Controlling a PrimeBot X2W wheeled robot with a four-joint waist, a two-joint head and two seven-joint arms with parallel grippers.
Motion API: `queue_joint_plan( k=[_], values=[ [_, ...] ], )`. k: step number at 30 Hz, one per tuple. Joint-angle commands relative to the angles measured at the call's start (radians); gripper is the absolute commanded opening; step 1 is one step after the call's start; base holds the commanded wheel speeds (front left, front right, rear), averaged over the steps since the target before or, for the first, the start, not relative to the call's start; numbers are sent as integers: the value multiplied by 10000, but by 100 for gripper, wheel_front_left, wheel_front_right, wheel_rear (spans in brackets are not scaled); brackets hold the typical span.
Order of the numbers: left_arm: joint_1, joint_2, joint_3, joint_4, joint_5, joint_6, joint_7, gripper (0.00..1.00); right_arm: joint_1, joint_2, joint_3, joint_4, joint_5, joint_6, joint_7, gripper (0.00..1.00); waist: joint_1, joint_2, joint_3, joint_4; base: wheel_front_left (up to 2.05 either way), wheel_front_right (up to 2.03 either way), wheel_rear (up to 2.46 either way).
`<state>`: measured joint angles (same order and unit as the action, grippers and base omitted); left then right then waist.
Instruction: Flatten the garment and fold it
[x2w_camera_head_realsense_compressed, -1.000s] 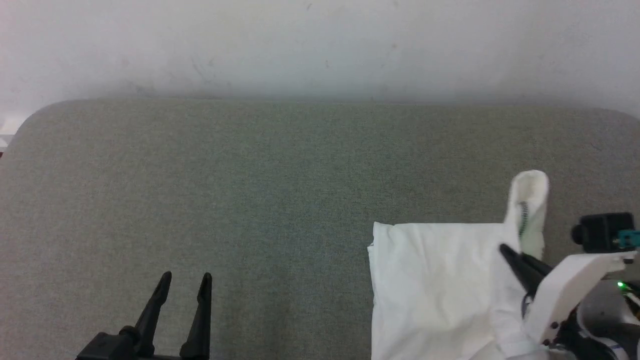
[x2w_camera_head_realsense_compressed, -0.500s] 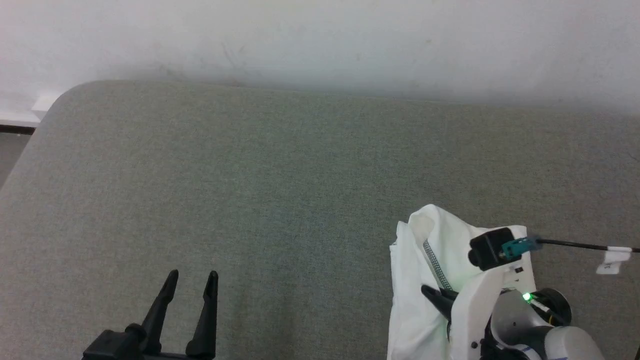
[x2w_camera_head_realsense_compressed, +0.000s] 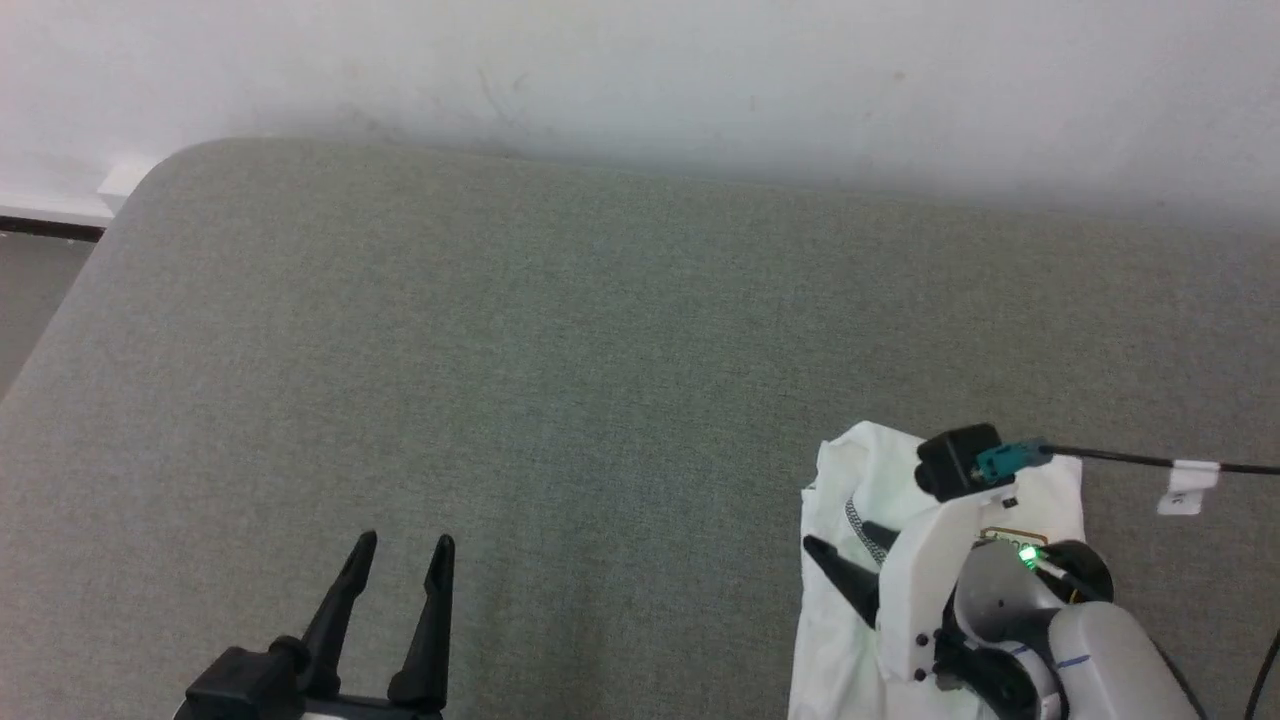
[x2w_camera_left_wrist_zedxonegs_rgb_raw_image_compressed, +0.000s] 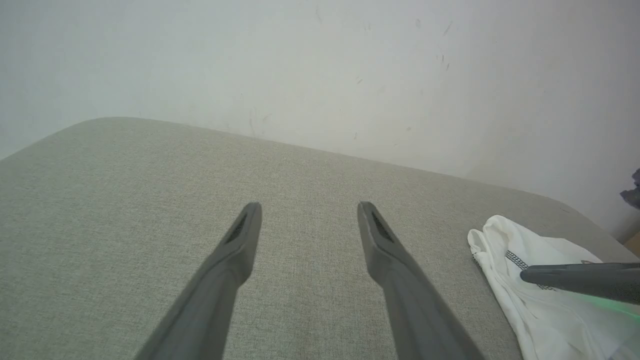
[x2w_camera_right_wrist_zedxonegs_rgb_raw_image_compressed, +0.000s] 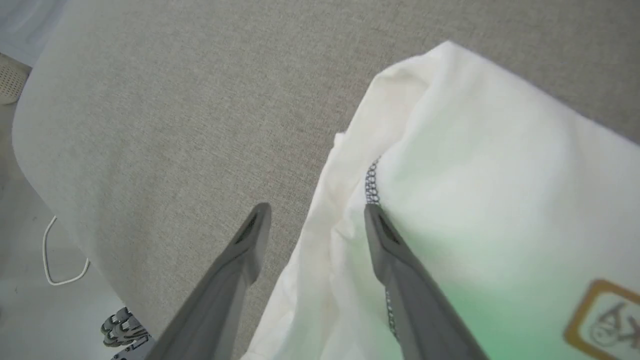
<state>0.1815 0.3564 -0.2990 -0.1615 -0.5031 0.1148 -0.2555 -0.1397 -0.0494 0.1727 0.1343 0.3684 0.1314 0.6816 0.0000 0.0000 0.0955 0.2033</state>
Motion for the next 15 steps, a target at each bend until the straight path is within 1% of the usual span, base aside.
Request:
queue_joint_plan(
  k=[1, 3, 6, 9, 11, 15],
  values=[
    [-138, 15, 8, -31, -22, -21, -12, 100, -62, -32, -208, -462, 127, -7, 132, 100, 0, 0, 86, -139, 0, 0, 0],
    [-158, 19, 42, -147, 26, 22, -17, 100, 146, -245, -724, -1331, 155, -7, 358, 100, 0, 0, 166, -260, 0, 0, 0],
    [-183, 39, 144, -366, 135, 104, -27, 100, 644, -542, -1972, -2780, -126, -7, 430, 100, 0, 0, 329, -434, 0, 0, 0],
    [-184, 47, 263, -553, 192, 162, -36, 100, 1293, -479, -3118, -3847, -355, -7, 469, 100, 0, 0, 489, -610, 0, 0, 0],
    [-169, 62, 312, -635, 215, 161, -40, 100, 1781, -338, -3535, -4181, -360, -7, 621, 100, 0, 0, 571, -703, 0, 0, 0],
    [-142, 87, 356, -669, 210, 127, -44, 100, 2355, -170, -3765, -4150, -286, -7, 831, 100, 0, 0, 651, -779, 0, 0, 0]
  ],
)
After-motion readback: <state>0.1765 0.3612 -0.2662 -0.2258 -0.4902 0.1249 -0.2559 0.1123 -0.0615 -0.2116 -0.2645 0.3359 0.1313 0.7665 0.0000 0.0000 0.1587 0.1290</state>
